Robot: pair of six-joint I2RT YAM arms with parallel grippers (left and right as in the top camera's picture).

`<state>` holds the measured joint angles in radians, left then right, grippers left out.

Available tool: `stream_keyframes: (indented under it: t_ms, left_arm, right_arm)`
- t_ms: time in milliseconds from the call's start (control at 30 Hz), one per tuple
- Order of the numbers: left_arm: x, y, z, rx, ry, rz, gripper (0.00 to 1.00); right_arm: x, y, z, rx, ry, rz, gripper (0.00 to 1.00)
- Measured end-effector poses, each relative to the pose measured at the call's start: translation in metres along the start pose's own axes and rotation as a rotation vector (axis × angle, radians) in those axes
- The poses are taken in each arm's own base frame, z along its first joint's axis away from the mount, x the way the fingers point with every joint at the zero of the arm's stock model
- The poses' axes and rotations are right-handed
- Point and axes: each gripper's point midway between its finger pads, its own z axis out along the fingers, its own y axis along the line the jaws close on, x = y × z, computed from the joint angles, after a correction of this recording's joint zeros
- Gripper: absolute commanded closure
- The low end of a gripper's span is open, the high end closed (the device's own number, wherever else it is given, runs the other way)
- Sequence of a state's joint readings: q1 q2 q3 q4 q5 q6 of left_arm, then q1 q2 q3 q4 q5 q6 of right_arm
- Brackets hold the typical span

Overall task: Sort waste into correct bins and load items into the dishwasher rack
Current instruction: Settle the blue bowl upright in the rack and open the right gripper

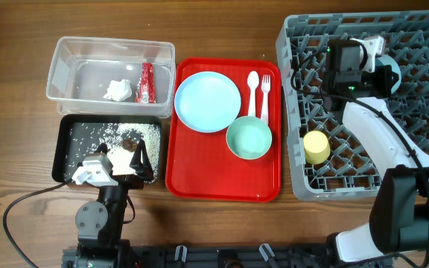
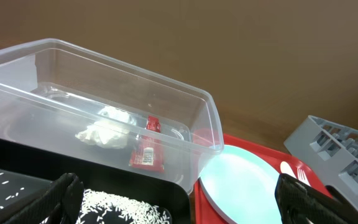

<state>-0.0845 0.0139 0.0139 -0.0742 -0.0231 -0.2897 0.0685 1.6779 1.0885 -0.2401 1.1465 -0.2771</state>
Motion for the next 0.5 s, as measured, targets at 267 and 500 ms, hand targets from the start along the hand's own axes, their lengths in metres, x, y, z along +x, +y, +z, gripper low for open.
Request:
stream_keyframes:
  t_ms: [267,500]
  left_arm:
    - [0.0,0.0,0.0,0.0,0.0,0.0,0.0]
    - [0.0,0.0,0.0,0.0,0.0,0.0,0.0]
  right_arm:
    - [-0.01,0.001,0.0,-0.015,-0.032,-0.008,0.96]
    - [-0.01,-0.009,0.0,0.045,-0.021,-0.045,0.96]
